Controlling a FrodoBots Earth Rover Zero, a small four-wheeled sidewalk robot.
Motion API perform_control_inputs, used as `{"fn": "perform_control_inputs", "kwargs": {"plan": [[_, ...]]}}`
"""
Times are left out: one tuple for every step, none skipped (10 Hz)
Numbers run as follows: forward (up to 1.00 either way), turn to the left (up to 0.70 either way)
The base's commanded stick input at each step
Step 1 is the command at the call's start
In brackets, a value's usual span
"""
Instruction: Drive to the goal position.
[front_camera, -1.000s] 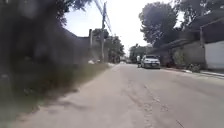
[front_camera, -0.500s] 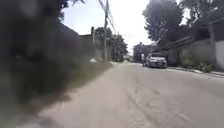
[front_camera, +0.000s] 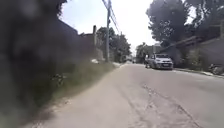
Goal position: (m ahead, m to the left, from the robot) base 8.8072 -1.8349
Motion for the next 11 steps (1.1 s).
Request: {"fn": "perform_control_inputs", "kwargs": {"plan": [[1.00,-0.39],[1.00,-0.40],[1.00,-0.40],[1.00,-0.40],[1.00,-0.40],[1.00,-0.40],[1.00,-0.34],[1.00,-0.13],[1.00,-0.02],[1.00,-0.02],[1.00,-0.02]]}}
